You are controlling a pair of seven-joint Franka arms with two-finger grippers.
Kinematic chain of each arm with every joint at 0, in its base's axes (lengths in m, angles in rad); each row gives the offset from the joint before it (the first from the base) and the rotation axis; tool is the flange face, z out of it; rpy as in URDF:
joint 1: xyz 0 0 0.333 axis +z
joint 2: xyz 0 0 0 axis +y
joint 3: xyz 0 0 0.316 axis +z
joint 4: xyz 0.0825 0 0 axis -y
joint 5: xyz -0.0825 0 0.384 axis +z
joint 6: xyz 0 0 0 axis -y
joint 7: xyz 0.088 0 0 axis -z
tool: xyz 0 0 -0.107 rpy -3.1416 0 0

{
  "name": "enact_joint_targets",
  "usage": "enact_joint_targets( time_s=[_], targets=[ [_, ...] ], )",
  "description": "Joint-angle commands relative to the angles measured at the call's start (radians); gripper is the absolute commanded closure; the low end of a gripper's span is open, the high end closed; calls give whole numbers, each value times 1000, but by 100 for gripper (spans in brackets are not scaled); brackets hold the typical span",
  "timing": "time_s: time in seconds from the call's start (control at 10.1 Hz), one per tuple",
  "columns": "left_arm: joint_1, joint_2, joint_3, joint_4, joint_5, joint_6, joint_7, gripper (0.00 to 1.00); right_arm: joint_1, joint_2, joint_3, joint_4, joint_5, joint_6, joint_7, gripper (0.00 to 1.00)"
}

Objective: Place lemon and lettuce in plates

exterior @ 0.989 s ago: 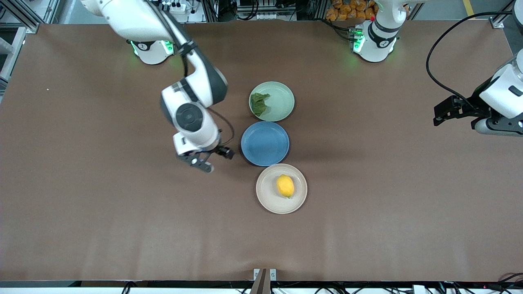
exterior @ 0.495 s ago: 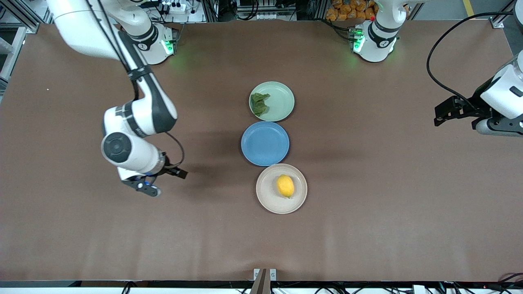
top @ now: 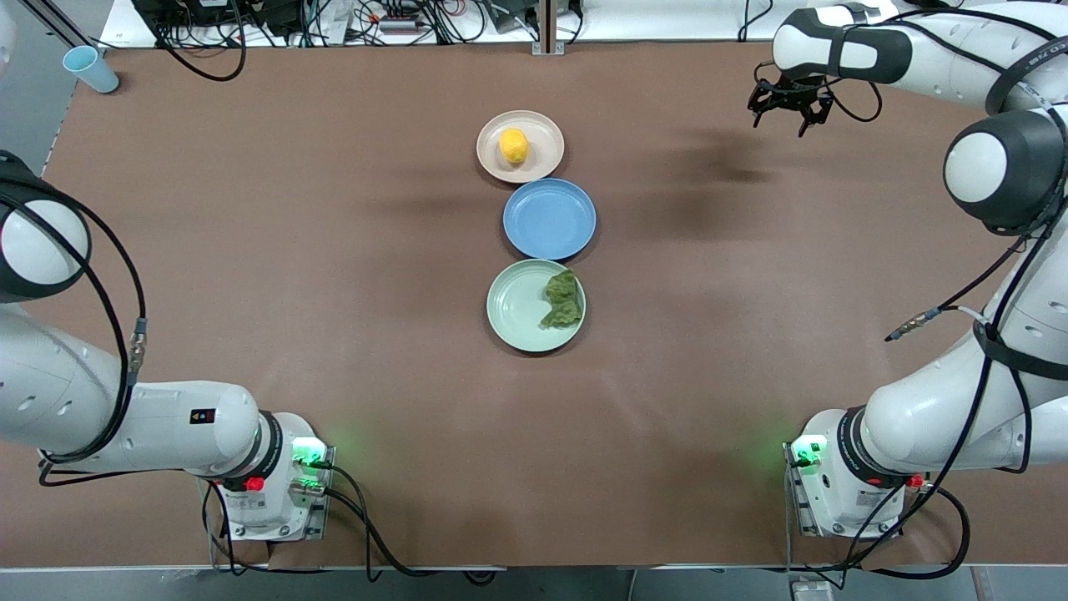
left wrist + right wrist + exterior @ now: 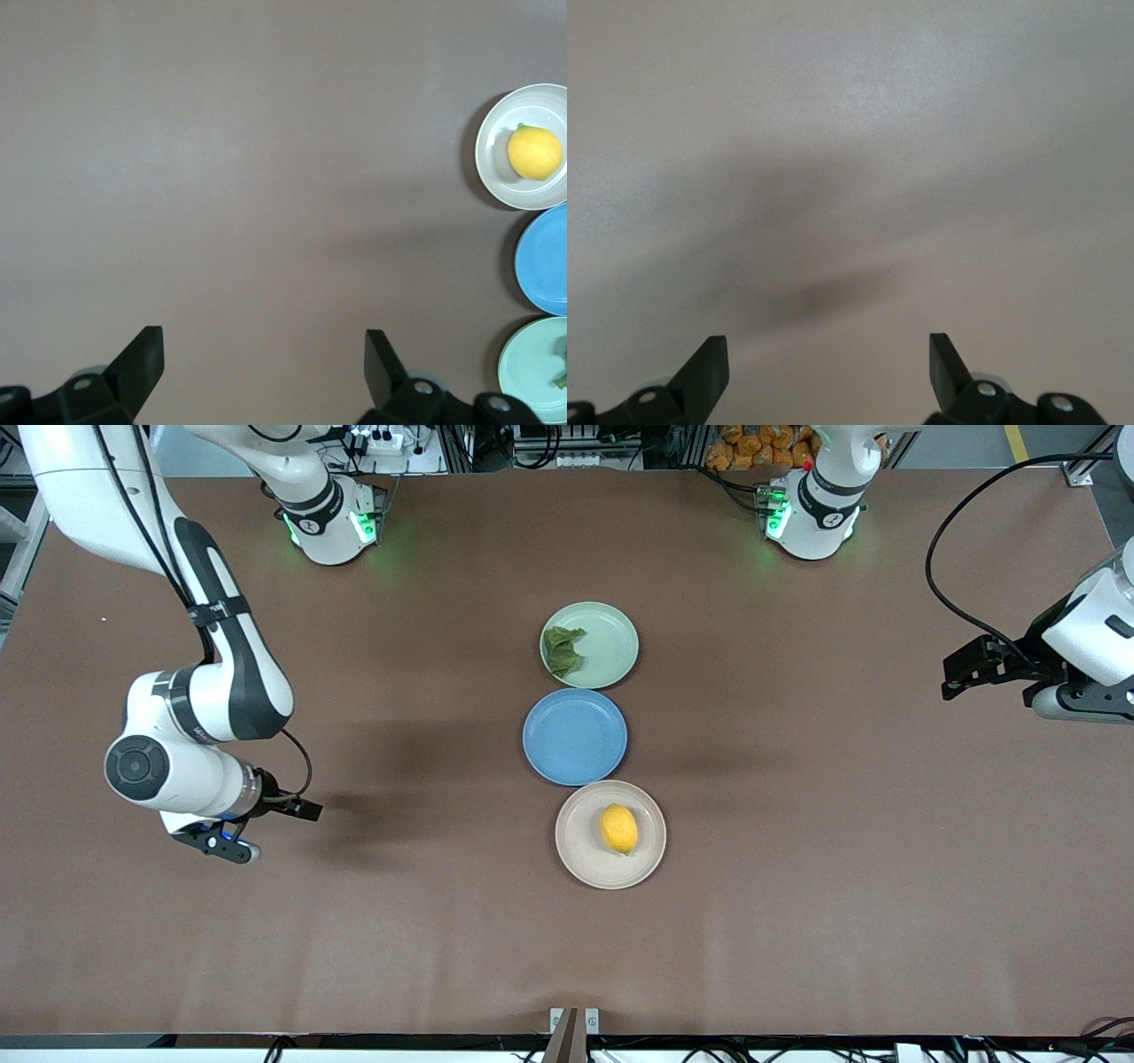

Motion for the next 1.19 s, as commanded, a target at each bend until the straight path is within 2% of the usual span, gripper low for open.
enact_joint_targets(
  time_s=[0.0, 0.2, 0.3, 0.59, 0.79, 1.09],
  targets=[
    [3, 1, -1, 8, -3, -7, -11, 0, -11, -181, 25, -246, -22, 115, -62, 0],
    [4, 1, 1, 8, 0, -7, -12, 0, -9, -304, 34, -363, -22, 118, -108, 0],
    [4, -2, -1, 8, 0, -7, -12, 0, -21, -358, 68, -397, -23, 112, -121, 0],
    [9, -7, -1, 8, -2, -7, -10, 0, -32, -445, 71, -396, -23, 97, -191, 0],
    [9, -5, 5, 8, 0, -7, -8, 0, -55, -485, 73, -370, -11, 85, -280, 0],
    [11, -4, 7, 8, 0, -7, -4, 0, -73, -490, 64, -201, 0, -84, -343, 0]
  ],
)
